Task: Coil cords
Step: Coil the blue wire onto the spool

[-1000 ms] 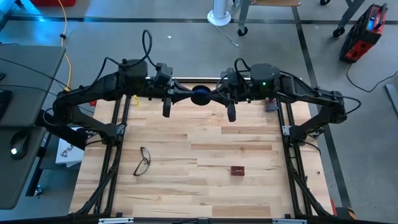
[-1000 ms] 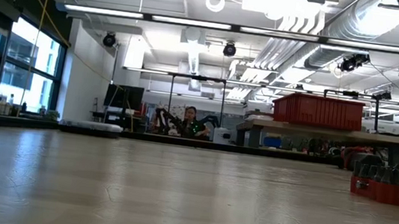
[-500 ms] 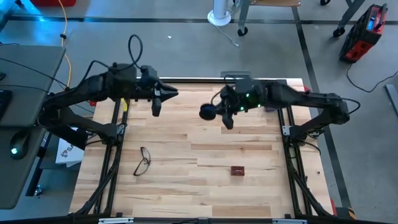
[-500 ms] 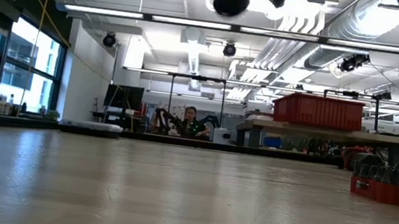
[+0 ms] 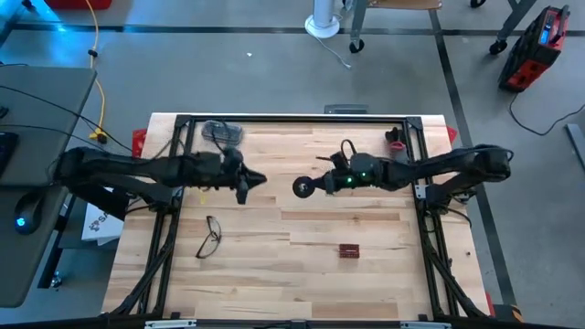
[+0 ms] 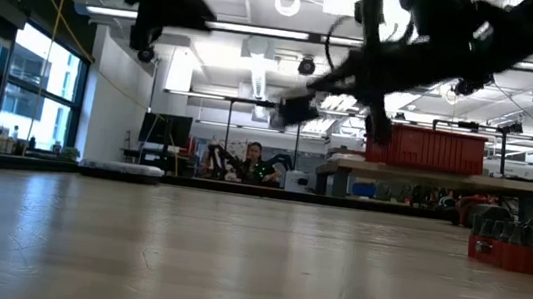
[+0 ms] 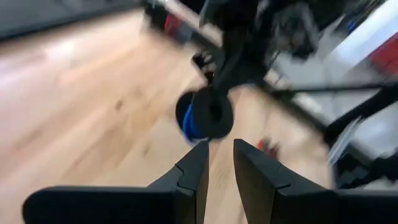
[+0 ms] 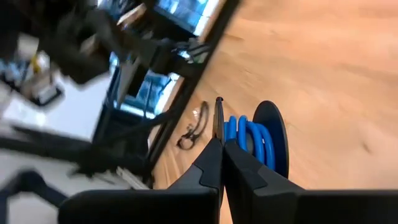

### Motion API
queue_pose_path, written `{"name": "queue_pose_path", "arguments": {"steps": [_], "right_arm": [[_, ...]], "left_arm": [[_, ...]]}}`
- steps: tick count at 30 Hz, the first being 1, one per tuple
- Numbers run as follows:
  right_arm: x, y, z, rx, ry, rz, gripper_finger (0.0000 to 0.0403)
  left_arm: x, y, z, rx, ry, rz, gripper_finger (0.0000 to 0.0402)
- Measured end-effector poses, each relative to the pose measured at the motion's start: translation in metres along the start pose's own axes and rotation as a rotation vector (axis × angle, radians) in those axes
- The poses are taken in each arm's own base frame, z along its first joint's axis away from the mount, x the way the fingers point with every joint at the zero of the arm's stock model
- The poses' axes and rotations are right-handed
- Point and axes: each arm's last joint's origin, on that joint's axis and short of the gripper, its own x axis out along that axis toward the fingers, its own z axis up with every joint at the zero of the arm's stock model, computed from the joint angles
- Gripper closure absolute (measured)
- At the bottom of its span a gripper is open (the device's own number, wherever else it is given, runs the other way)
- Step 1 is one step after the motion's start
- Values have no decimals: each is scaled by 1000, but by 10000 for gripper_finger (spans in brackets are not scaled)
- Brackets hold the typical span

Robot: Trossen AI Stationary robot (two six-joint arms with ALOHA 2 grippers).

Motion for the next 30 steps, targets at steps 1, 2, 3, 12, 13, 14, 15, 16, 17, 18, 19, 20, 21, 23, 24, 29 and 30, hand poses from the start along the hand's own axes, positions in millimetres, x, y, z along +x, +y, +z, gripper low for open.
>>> {"name": "queue_pose_path", "arguments": {"steps": [1,2,3,12,13,14,15,16,17,18,19,20,21,23,24,29,30], "right_arm": [[1,-8,-5,50,-7,-9,403],[2,-16,-9,94,-12,-13,403],[2,-22,-12,127,-13,-19,403],[28,-46,-23,177,-11,-61,403],[32,-49,-25,191,-5,-72,403],[35,-54,-27,206,7,-86,403],[39,-59,-31,214,26,-99,403],[42,-63,-35,227,44,-100,403],[46,-64,-36,237,43,-87,403],[49,-64,-37,252,39,-68,403],[51,-64,-39,257,38,-56,403],[53,-67,-41,267,41,-59,403],[54,-71,-44,275,49,-74,403],[56,-73,-46,295,51,-75,403],[57,-76,-47,304,53,-81,403],[59,-77,-48,320,42,-98,403],[58,-77,-48,316,39,-101,403]], "left_arm": [[5,2,-7,9,27,12,332],[10,4,-15,18,62,28,332],[15,6,-22,26,91,45,332],[55,7,-53,-27,162,84,332],[58,7,-56,-27,175,89,332],[61,8,-60,-30,190,96,332],[63,8,-64,-38,204,103,332],[65,8,-66,-46,211,103,332],[65,6,-68,-51,216,101,332],[65,5,-70,-52,220,98,332],[66,3,-71,-54,220,91,332],[66,2,-72,-56,223,88,332],[65,1,-75,-58,231,87,332],[64,1,-79,-60,243,86,332],[63,-1,-80,-63,244,81,332],[62,-3,-83,-70,258,76,332],[62,-3,-83,-69,257,74,332]]}}
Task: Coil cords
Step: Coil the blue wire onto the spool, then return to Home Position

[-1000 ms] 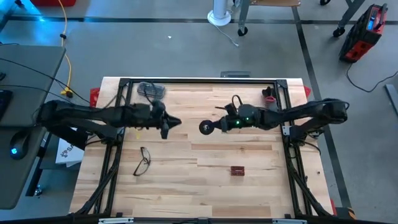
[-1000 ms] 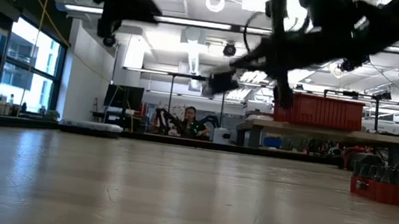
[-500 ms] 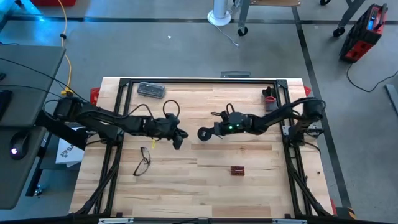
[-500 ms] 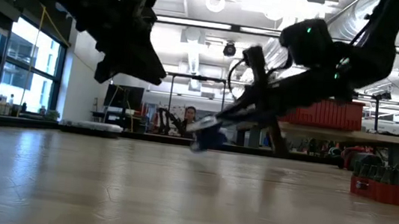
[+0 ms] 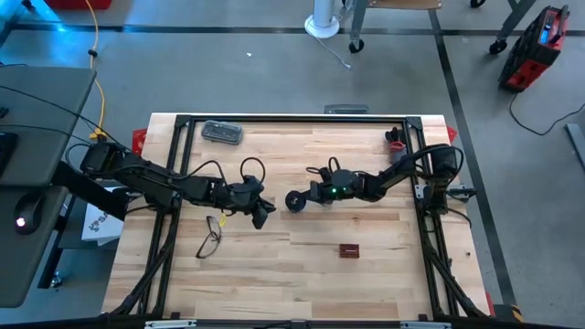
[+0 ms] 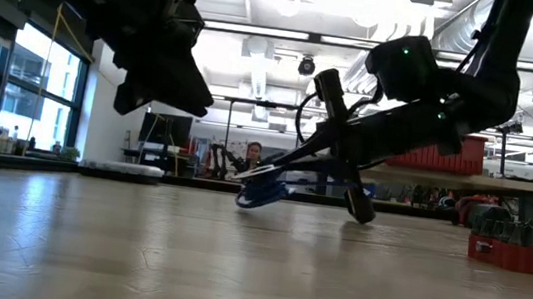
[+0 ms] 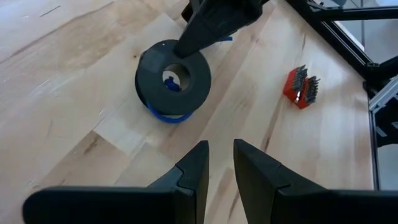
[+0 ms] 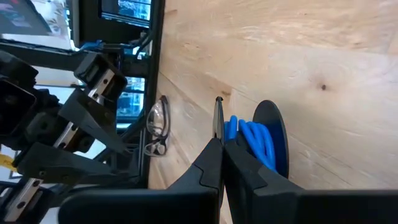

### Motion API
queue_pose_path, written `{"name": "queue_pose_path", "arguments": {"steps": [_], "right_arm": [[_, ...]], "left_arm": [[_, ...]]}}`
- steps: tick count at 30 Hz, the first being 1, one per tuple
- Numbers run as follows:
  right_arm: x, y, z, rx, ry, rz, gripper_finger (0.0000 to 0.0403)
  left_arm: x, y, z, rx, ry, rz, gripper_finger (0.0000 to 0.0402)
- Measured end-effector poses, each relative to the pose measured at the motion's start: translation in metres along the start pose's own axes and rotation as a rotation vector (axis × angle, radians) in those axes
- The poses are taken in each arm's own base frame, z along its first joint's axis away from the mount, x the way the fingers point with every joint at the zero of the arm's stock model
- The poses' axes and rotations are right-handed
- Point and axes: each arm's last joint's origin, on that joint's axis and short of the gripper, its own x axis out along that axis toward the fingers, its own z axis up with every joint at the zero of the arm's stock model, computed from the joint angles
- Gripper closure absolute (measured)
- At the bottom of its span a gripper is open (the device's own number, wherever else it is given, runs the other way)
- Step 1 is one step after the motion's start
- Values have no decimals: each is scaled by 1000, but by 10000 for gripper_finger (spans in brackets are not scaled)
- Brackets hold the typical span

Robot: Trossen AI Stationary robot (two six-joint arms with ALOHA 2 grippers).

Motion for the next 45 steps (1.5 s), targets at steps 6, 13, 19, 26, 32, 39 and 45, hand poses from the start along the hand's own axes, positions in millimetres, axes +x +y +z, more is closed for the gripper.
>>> {"name": "queue_pose_path", "arguments": {"steps": [6,13,19,26,32,39,45], "right_arm": [[-1,0,1,-2,-8,-6,385],[-1,0,0,-15,27,-1,310],[-2,0,0,-48,54,3,285],[-3,-1,6,-86,158,27,284],[-5,-4,11,-135,242,49,291],[-23,13,13,-316,297,34,323],[-77,51,23,-537,167,-92,358]], "left_arm": [[0,1,2,-1,-5,2,332],[0,1,2,-3,-8,-6,332],[0,0,3,-5,-9,-12,332],[-4,-1,5,7,-13,-31,332],[-11,0,5,19,11,-19,332],[-40,0,18,18,-80,-14,332],[-71,10,35,-58,-225,46,335]]}}
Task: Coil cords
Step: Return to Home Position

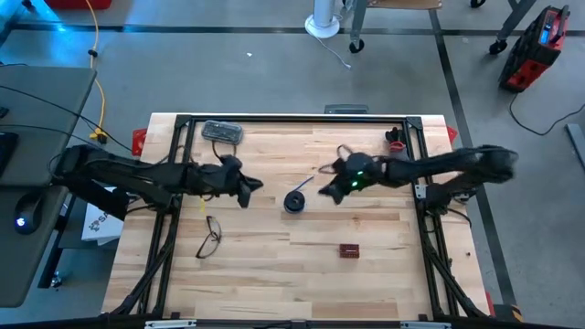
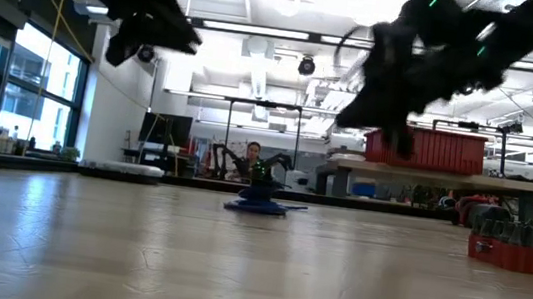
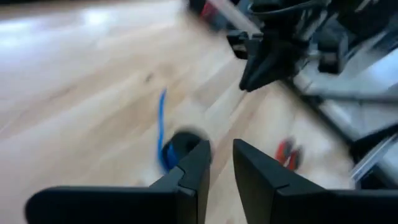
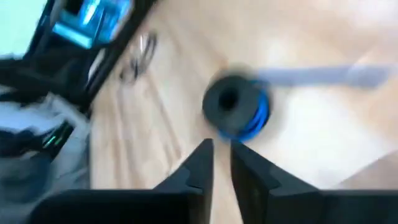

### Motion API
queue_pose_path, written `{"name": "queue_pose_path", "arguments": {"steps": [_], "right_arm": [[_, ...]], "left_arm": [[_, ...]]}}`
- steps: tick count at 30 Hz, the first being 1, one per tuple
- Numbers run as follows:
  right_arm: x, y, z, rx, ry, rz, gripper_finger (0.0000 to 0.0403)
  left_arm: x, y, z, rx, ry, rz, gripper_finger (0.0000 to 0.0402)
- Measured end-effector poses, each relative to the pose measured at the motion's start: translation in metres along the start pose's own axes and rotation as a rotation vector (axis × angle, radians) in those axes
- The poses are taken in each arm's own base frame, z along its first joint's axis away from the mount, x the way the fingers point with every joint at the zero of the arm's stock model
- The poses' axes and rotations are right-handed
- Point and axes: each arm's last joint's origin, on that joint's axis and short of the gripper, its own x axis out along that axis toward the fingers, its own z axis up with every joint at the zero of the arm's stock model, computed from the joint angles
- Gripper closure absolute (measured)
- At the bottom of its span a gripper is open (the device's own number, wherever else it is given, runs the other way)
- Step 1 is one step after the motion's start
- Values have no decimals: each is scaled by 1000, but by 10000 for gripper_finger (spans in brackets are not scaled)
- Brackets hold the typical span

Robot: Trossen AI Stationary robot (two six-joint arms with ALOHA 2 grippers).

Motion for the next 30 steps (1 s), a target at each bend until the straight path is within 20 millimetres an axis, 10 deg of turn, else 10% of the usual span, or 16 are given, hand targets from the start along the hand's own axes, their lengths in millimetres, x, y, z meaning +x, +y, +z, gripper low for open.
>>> {"name": "queue_pose_path", "arguments": {"steps": [9,15,22,30], "right_arm": [[-99,38,23,-157,-494,-112,401],[-139,50,21,-353,-597,-65,402],[-135,41,-5,-448,-573,-47,403],[-100,-13,-60,-433,-593,31,403]], "left_arm": [[-1,38,-20,-239,-371,-289,396],[-1,62,-49,-85,-283,-304,401],[0,76,-67,124,-224,-252,401],[-4,87,-66,157,-338,-206,401]]}}
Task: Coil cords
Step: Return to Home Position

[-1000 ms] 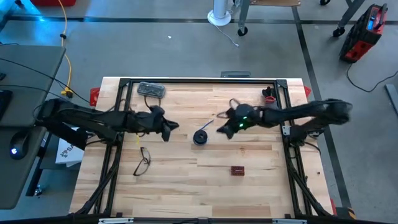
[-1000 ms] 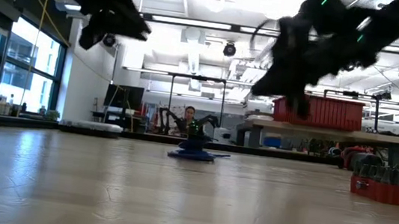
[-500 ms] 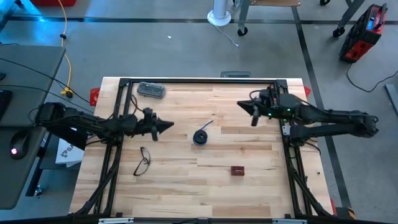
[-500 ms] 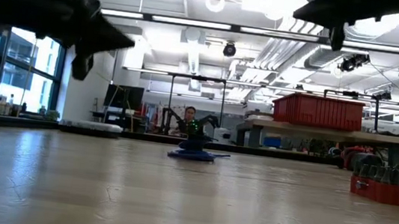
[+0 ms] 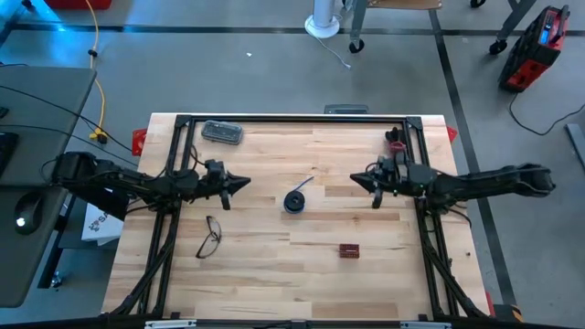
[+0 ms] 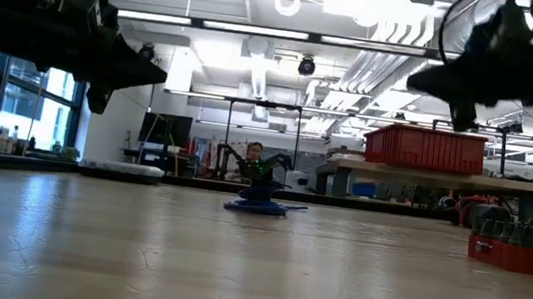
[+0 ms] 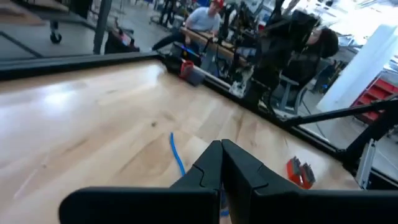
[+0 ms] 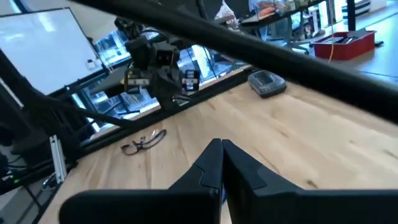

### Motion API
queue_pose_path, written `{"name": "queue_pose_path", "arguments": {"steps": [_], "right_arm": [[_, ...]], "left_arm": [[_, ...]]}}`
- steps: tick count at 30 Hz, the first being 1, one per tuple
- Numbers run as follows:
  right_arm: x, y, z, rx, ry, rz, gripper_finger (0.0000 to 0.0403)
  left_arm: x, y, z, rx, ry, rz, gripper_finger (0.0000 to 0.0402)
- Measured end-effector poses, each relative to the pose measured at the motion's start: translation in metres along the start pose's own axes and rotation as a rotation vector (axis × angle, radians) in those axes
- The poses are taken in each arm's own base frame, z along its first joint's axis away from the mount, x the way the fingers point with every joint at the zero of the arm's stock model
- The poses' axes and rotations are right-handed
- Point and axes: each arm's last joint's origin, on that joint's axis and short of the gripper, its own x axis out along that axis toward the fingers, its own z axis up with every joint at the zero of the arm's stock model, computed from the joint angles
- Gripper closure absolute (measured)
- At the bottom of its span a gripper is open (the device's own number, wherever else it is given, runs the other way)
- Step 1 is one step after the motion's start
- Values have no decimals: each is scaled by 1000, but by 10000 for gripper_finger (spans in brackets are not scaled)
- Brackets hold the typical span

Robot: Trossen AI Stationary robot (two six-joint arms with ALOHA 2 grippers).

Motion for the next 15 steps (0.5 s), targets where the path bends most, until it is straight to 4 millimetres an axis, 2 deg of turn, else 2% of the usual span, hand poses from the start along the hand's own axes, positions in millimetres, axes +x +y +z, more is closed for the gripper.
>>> {"name": "queue_pose_path", "arguments": {"steps": [8,12,15], "right_arm": [[-11,-19,-35,-78,130,-8,403],[-15,-28,-52,-289,298,-41,403],[-19,-34,-61,-404,410,-51,403]], "left_arm": [[0,2,-2,206,22,16,401],[-1,7,-11,373,109,86,401],[-2,11,-15,426,157,126,401]]}}
